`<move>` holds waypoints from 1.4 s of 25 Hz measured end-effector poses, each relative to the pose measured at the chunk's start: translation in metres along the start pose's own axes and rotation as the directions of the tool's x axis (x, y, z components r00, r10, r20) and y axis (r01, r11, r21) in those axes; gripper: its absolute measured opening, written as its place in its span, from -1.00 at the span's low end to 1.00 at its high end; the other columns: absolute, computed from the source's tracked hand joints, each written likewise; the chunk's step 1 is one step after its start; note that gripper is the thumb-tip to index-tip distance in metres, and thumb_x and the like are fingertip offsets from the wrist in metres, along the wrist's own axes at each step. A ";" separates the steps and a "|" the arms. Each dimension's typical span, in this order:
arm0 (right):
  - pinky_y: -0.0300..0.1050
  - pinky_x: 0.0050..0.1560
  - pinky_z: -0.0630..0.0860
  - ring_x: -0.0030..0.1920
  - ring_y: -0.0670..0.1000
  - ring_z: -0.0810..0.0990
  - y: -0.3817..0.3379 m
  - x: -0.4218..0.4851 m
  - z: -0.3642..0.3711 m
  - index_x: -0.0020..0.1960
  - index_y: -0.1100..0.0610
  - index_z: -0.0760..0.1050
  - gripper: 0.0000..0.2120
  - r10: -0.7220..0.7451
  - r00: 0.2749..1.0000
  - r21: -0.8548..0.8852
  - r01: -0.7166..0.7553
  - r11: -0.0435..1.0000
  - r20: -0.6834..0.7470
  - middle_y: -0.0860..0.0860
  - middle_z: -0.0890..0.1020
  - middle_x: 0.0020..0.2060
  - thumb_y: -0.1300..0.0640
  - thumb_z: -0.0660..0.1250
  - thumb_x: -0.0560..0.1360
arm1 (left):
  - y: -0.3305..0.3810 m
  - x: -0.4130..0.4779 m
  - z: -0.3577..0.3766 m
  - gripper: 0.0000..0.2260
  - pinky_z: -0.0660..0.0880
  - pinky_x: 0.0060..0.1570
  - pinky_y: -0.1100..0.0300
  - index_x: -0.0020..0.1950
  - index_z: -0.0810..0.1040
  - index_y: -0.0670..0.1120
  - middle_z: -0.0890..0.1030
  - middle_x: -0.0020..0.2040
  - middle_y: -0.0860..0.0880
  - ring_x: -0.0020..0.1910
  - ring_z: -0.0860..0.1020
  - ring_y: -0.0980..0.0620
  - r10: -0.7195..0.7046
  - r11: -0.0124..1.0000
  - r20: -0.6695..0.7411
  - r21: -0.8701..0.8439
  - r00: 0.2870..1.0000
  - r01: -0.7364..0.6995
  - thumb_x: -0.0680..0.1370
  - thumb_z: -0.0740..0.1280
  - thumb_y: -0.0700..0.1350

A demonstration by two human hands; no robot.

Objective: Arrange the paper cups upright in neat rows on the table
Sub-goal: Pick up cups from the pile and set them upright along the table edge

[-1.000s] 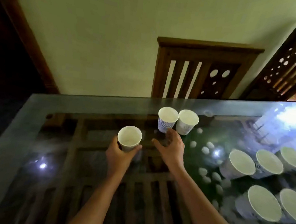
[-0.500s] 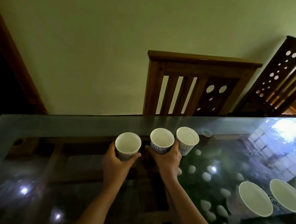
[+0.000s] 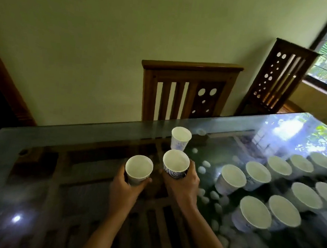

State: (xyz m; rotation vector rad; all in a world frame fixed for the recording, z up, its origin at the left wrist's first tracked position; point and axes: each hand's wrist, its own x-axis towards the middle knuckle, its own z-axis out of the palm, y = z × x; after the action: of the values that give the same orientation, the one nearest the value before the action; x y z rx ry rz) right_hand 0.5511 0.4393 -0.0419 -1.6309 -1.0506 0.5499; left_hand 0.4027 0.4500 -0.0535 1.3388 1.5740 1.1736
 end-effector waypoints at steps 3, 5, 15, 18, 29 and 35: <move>-0.54 -0.09 0.34 0.03 -0.15 0.52 -0.010 -0.057 -0.051 0.19 0.02 0.39 -0.38 0.013 0.997 0.015 -0.012 1.000 -0.071 -0.14 0.52 0.02 0.14 0.59 0.22 | 0.013 -0.059 -0.009 -0.37 0.49 0.12 0.02 0.26 0.44 -0.13 0.54 0.19 -0.05 0.15 0.50 -0.04 0.028 1.000 0.119 -0.017 0.992 -0.026 0.24 0.58 -0.10; -0.56 -0.12 0.36 -0.06 -0.29 0.52 -0.013 -0.100 -0.086 0.14 -0.03 0.38 -0.41 0.031 0.992 0.054 -0.025 0.998 -0.126 -0.21 0.53 -0.04 0.14 0.59 0.21 | 0.019 -0.097 -0.012 -0.37 0.51 0.08 0.02 0.20 0.45 -0.08 0.56 0.14 -0.06 0.12 0.53 -0.05 0.061 0.998 0.147 -0.008 0.987 -0.061 0.20 0.60 -0.05; -0.24 0.01 0.53 0.03 -0.18 0.57 0.024 -0.306 -0.255 0.13 -0.03 0.43 -0.39 0.165 0.881 0.066 -0.151 0.986 -0.443 -0.10 0.61 0.02 -0.06 0.57 0.16 | 0.033 -0.302 0.037 -0.33 0.50 0.06 -0.01 0.19 0.43 -0.12 0.57 0.12 -0.12 0.11 0.54 -0.11 0.109 0.994 0.514 -0.047 0.851 -0.099 0.16 0.63 -0.10; -0.12 0.07 0.54 0.08 -0.08 0.58 0.042 -0.346 -0.306 0.15 -0.04 0.41 -0.32 0.238 0.803 0.075 -0.236 0.969 -0.547 -0.05 0.61 0.06 -0.12 0.55 0.10 | 0.040 -0.365 0.058 -0.33 0.45 -0.01 0.15 0.18 0.46 -0.04 0.58 0.07 0.01 0.06 0.54 0.03 0.147 0.988 0.666 -0.072 0.731 -0.133 0.14 0.62 -0.03; -0.39 -0.07 0.46 -0.01 -0.14 0.57 0.083 -0.399 -0.390 0.08 -0.13 0.41 -0.37 0.356 0.748 0.115 -0.355 0.928 -0.560 -0.11 0.61 -0.01 -0.07 0.55 0.07 | 0.061 -0.450 0.138 -0.34 0.36 0.10 0.20 0.30 0.42 -0.11 0.54 0.24 -0.12 0.23 0.47 -0.08 0.125 0.987 0.750 -0.029 0.649 -0.157 0.25 0.58 -0.19; -0.26 -0.05 0.52 -0.01 -0.13 0.58 0.094 -0.395 -0.388 0.12 -0.06 0.40 -0.33 0.367 0.761 0.089 -0.382 0.920 -0.535 -0.12 0.61 -0.01 -0.03 0.58 0.06 | 0.056 -0.448 0.142 -0.31 0.37 0.11 0.19 0.30 0.42 -0.04 0.54 0.24 -0.06 0.23 0.48 -0.06 0.102 0.989 0.743 -0.006 0.662 -0.146 0.22 0.60 -0.11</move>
State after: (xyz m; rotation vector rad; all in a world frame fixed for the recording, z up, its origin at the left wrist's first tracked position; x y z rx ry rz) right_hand 0.6902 -0.1047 -0.0648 -1.8821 -0.3034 0.2914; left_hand 0.6315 0.0352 -0.0522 1.6941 0.9140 0.5086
